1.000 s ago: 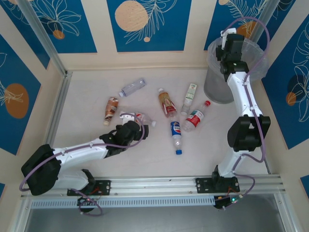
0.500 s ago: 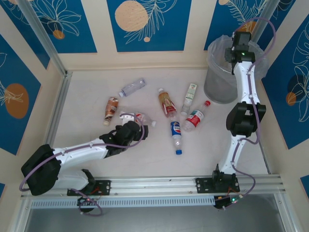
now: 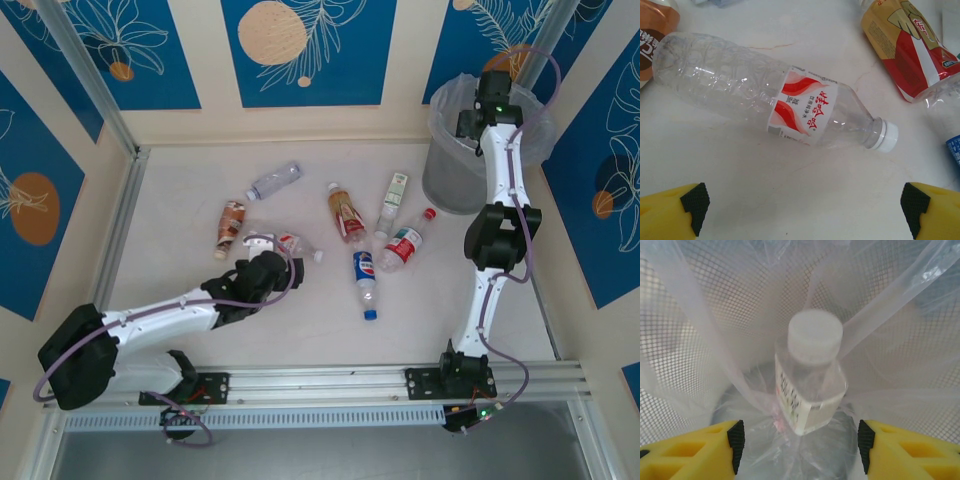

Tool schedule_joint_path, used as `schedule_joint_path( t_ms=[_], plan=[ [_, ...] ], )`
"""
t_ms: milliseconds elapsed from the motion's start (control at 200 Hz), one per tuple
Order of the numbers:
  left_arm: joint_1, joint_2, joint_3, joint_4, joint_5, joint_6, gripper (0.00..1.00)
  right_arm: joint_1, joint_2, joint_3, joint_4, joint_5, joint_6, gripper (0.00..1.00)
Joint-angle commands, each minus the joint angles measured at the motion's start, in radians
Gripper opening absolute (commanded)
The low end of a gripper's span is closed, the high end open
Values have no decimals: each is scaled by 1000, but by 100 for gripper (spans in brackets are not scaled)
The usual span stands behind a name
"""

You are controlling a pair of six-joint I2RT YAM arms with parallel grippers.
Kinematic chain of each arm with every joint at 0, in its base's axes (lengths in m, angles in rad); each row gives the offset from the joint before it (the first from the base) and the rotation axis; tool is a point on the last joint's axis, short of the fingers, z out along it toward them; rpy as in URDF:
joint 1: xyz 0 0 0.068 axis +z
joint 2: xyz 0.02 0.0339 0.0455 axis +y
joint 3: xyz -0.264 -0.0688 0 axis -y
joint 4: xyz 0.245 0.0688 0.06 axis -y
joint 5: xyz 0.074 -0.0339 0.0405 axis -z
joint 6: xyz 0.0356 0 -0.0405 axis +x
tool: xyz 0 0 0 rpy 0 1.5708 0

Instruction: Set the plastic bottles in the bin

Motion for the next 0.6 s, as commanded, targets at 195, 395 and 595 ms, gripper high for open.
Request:
schedule_joint_path(
  t_ms=[195,395,595],
  plan=[
    [10,-11,-13,-18,-21,-23,100,-2,-46,49,-42,-69,60,69],
    [10,-2,-13,-4,-18,-25,99,0,-110,24,-37,-99,94,75],
    [15,20,2,-7,13,-44,99,7,-204,-67,14,-125,122,91]
  ],
)
